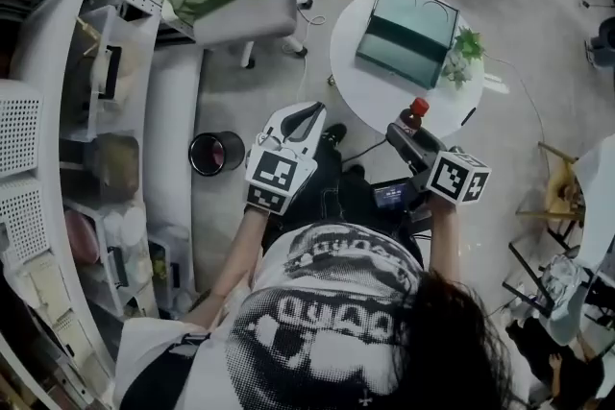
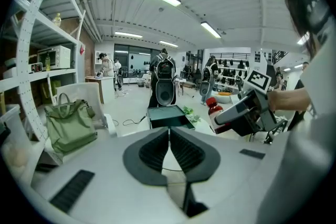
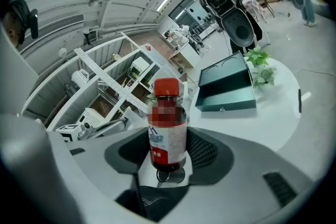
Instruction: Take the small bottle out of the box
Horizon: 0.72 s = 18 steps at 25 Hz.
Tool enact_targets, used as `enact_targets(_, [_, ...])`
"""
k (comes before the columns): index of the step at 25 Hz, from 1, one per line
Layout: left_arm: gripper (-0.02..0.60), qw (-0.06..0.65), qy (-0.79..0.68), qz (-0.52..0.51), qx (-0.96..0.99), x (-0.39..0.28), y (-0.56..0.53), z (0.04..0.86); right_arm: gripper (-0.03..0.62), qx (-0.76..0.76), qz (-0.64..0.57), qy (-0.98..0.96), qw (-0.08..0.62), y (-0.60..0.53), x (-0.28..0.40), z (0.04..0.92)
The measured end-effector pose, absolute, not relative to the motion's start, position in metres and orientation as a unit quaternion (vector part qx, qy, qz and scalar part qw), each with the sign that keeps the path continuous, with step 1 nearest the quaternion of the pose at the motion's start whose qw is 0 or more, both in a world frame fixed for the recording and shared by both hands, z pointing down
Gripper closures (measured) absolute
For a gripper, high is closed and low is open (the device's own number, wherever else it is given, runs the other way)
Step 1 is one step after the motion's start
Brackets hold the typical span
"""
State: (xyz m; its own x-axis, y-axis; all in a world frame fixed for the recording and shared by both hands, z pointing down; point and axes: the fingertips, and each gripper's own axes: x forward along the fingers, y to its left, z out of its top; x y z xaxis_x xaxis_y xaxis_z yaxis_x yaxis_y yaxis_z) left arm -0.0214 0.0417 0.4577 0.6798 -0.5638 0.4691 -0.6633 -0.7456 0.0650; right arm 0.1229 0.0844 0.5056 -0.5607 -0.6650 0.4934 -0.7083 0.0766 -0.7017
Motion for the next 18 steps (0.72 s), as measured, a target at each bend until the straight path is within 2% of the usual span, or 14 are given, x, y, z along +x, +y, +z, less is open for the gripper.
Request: enact_targets(18, [0.563, 0.096, -0.329, 0.210, 0.916, 0.021, 0.133, 0.448, 0.373, 0.451, 0.474, -0.756, -0.002, 0.154, 0.137, 0.493])
